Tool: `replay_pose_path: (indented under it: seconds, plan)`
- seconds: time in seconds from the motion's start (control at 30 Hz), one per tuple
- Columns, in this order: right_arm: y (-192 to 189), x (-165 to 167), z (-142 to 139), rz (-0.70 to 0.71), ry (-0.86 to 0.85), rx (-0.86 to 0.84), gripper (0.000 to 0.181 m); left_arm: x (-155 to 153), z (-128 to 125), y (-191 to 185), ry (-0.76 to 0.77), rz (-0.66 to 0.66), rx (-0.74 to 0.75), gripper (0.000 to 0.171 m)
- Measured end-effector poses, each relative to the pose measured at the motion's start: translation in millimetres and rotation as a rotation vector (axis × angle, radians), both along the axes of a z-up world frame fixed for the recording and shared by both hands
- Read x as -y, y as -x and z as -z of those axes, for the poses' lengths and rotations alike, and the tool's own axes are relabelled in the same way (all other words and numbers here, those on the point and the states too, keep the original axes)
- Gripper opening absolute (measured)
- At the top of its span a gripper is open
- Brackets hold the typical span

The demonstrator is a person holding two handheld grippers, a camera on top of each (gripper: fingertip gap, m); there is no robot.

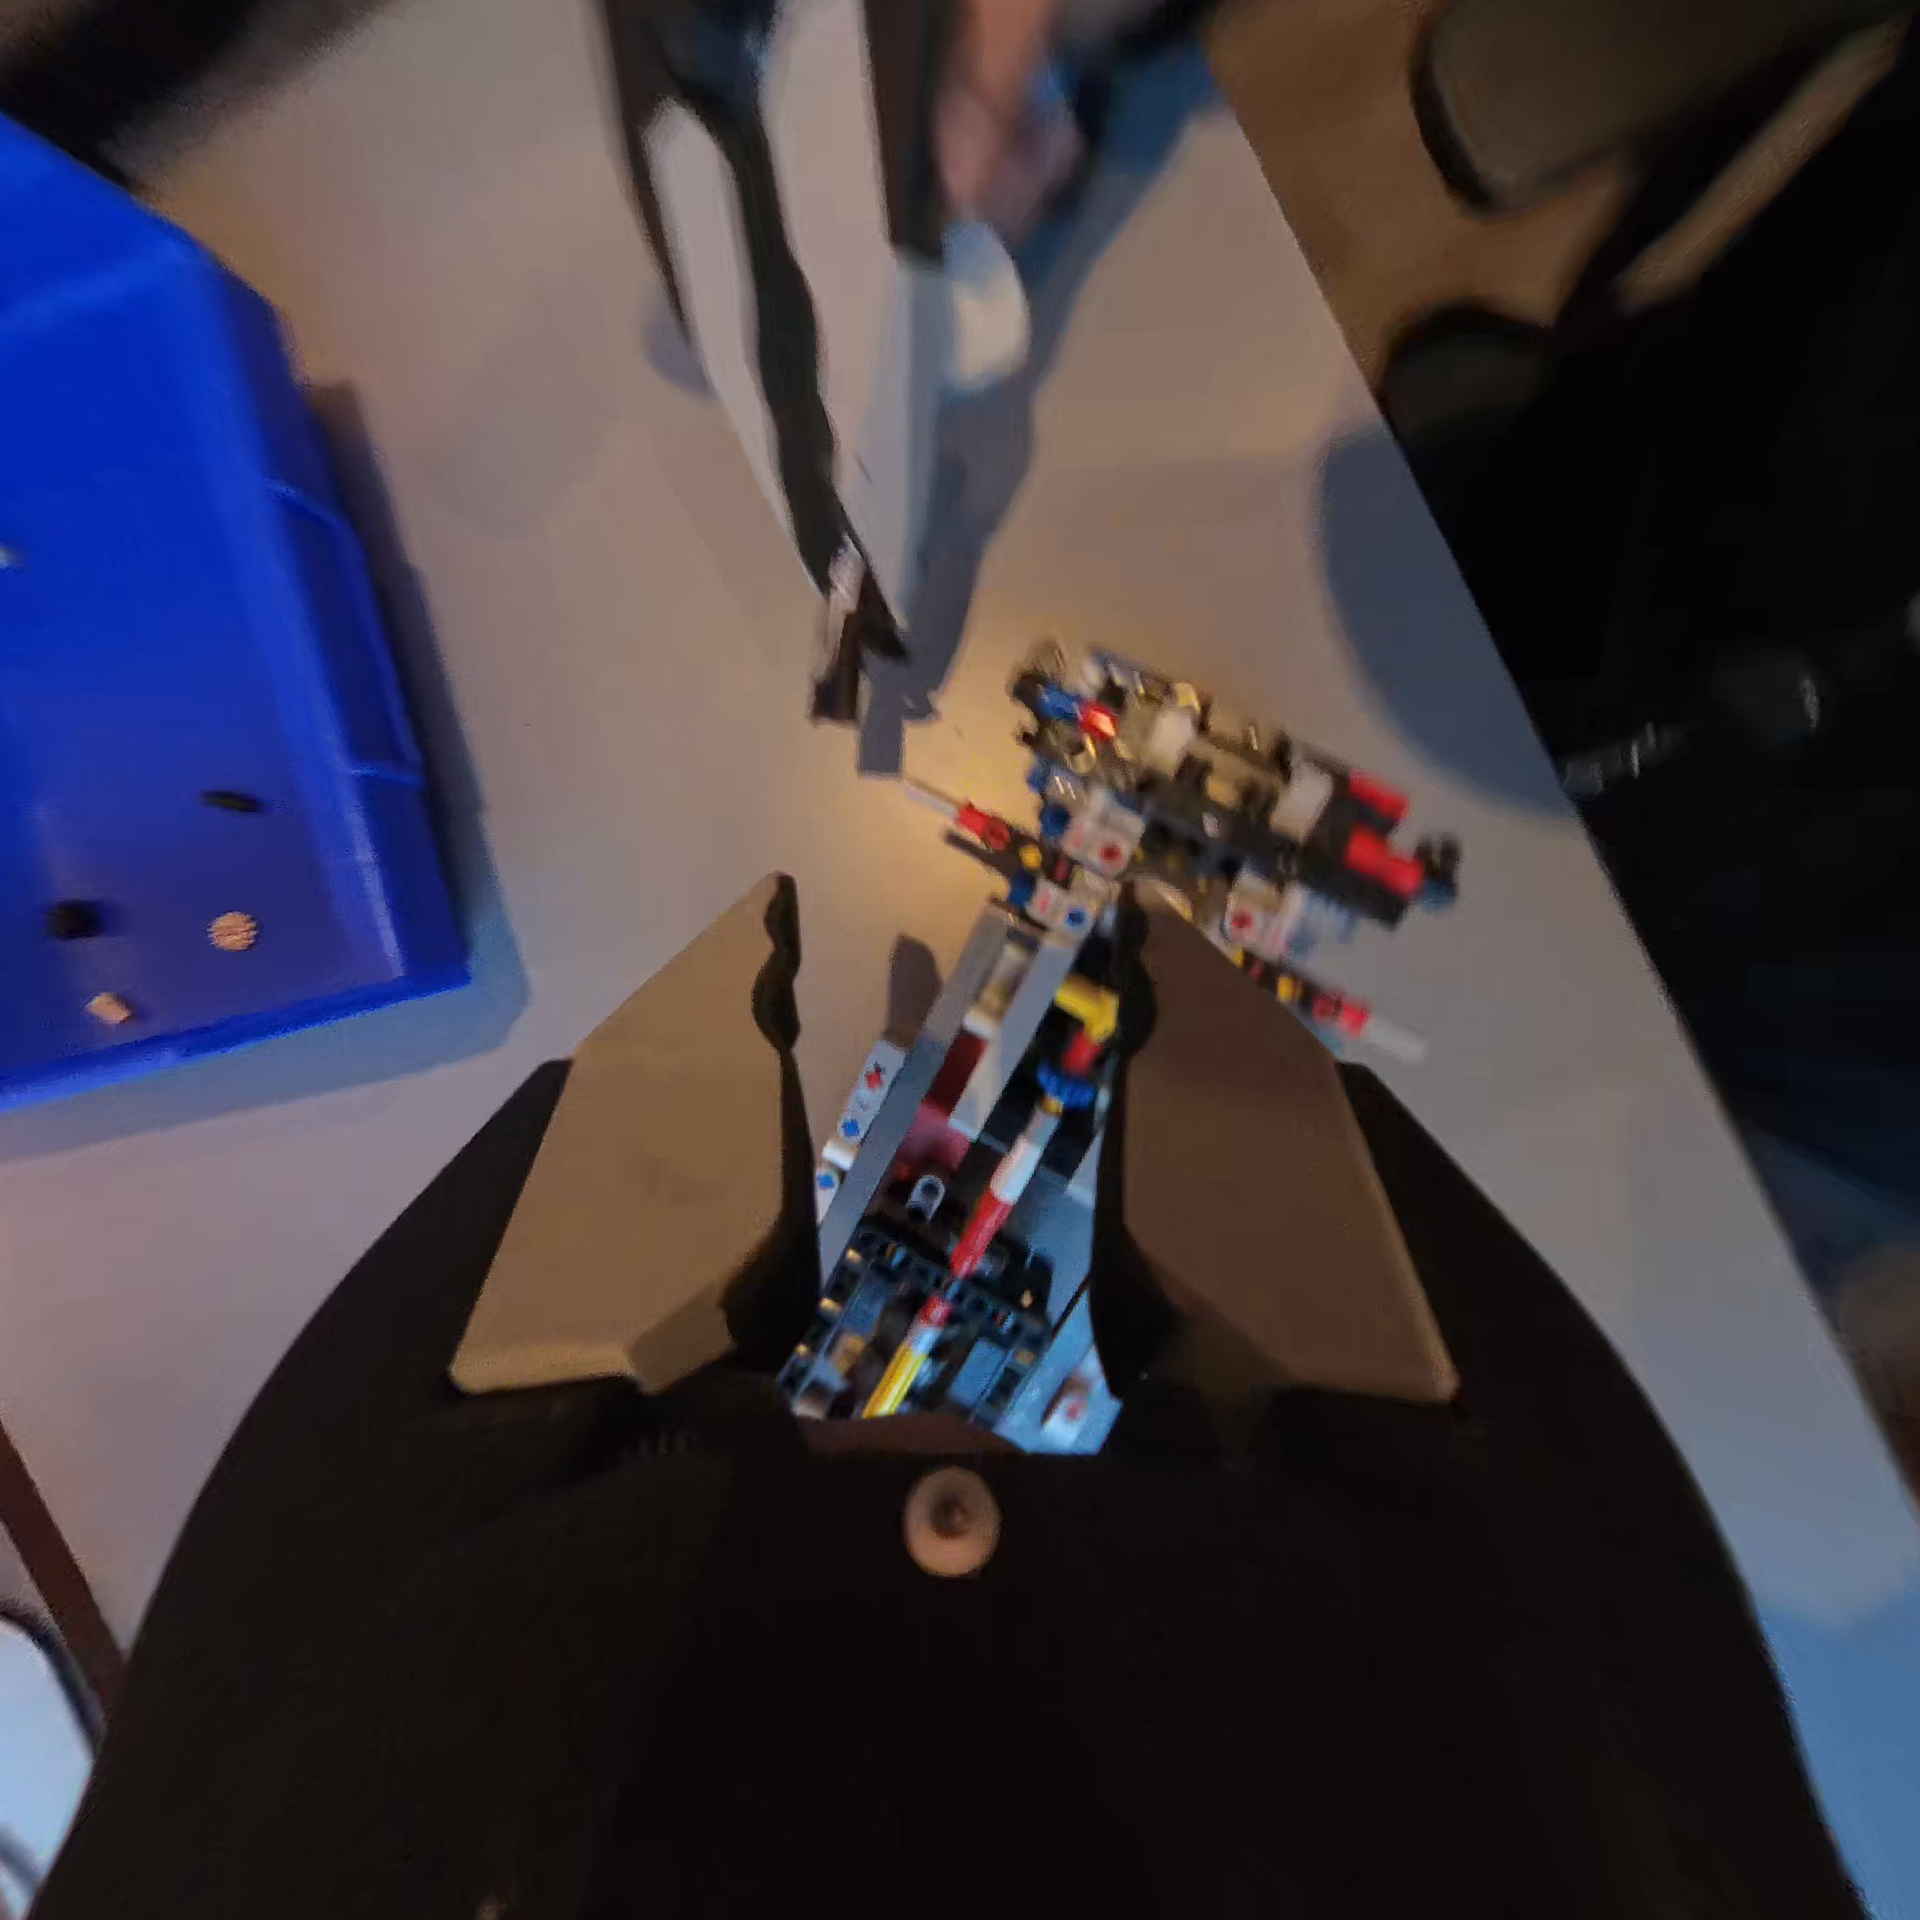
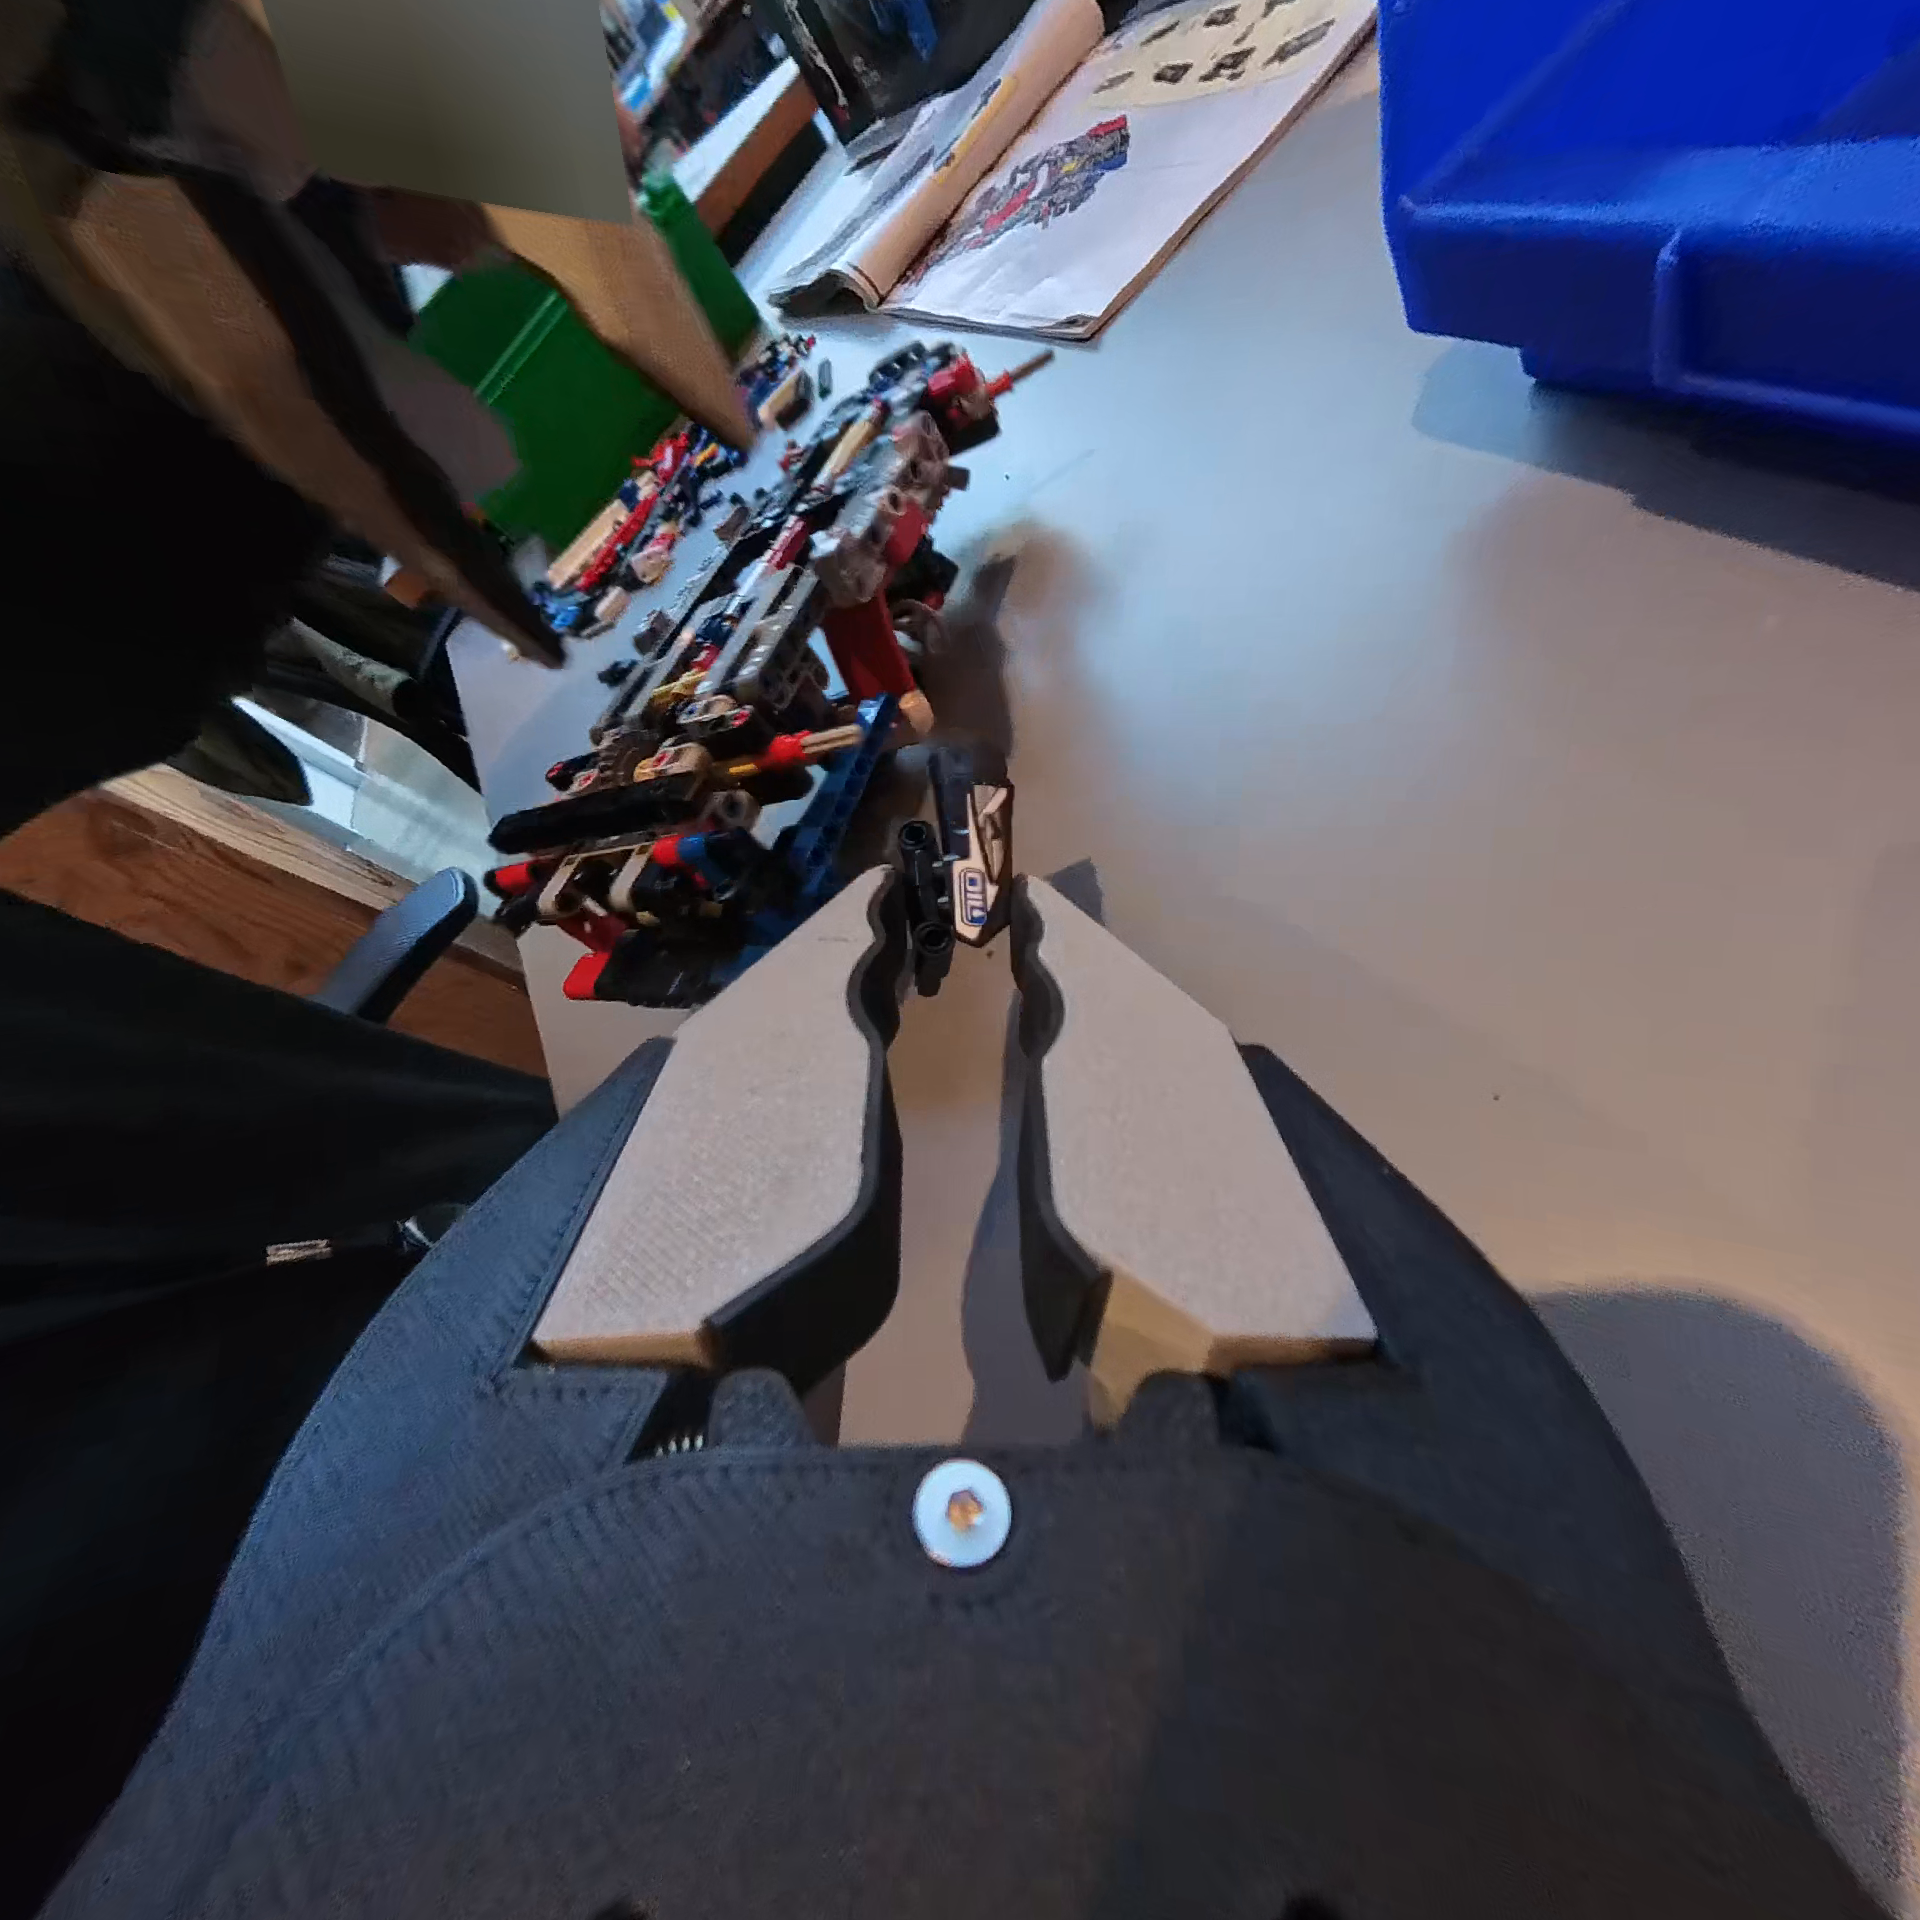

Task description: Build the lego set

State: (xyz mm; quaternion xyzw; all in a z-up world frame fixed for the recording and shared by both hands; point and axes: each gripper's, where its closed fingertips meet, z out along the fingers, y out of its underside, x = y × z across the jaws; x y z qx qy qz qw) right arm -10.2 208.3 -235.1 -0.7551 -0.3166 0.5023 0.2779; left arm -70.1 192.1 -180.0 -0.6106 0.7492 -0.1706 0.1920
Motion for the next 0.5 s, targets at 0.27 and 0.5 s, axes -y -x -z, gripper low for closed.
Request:
replay_pose_path:
  seconds: [0.27, 0.5]
  plan:
    - [12.8, -2.3, 8.0, 0.007, 0.137, -0.019, 0.016, 45.3, 5.7, -21.1, 0.035, -0.531, 0.180, 0.058]
    - [21.9, 9.9, 4.5, 0.020, 0.204, -0.078, 0.016, 71.1, 43.6, 7.3, -0.155, -0.534, 0.015, 0.046]
